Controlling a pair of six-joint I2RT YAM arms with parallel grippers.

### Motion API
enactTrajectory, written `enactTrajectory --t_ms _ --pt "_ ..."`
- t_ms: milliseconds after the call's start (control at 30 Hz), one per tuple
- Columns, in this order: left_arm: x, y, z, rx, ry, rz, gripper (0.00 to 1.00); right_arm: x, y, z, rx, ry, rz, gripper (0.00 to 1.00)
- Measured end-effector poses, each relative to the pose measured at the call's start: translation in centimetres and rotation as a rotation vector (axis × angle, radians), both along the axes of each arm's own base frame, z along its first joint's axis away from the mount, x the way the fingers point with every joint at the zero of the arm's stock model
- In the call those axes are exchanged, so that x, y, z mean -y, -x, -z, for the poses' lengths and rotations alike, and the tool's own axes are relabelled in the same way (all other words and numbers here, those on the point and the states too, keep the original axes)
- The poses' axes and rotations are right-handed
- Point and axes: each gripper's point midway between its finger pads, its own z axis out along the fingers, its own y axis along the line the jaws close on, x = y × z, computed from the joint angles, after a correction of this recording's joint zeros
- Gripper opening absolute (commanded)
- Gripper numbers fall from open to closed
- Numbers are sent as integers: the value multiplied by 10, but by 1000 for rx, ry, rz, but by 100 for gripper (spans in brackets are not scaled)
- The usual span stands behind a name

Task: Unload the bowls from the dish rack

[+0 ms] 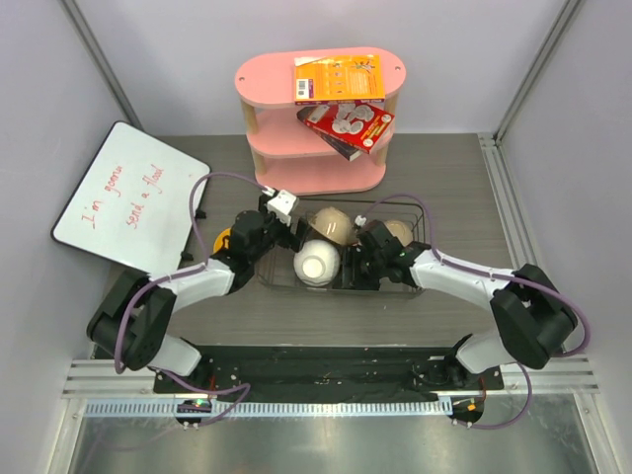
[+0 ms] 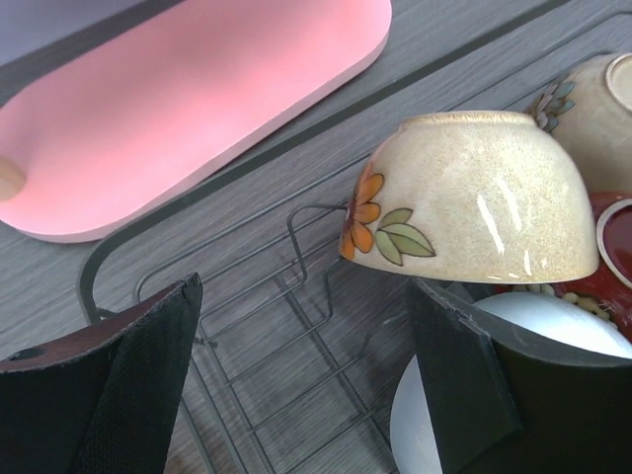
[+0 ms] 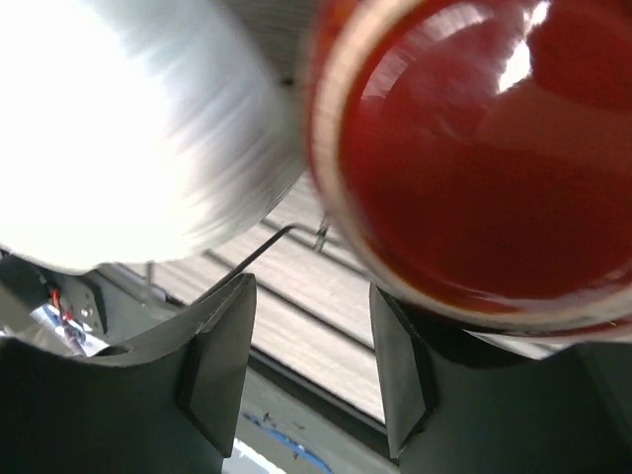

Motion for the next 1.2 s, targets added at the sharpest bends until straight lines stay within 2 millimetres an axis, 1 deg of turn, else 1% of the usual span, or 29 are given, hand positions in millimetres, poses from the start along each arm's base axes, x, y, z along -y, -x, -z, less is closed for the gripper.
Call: enactTrajectory --t_ms 133,267,367,567,767,833,900,967,1067,1200 --pt "0 1 -8 13 15 1 87 0 4 -13 19 -16 -8 56" --pt "2 1 -10 9 19 10 88 3 0 -29 52 -5 7 58" --pt "3 1 -10 4 16 17 88 5 -9 -43 90 15 27 59" --pt "4 5 -2 -33 -37 30 88 9 -30 -74 173 48 81 60" --pt "9 6 -10 -38 -68 45 88 17 -54 -117 274 105 141 63" --pt "11 7 -12 -43 -77 46 88 22 -62 -125 300 139 158 64" --pt "12 8 -16 -46 -86 50 88 26 -66 -129 313 173 169 64" --pt "13 9 -20 -43 -95 57 89 32 -68 -127 313 214 172 66" --pt "13 9 -23 -41 -105 54 89 40 -70 -121 300 287 175 70" --pt "5 4 -23 -47 -130 9 89 57 -70 -109 297 409 168 71"
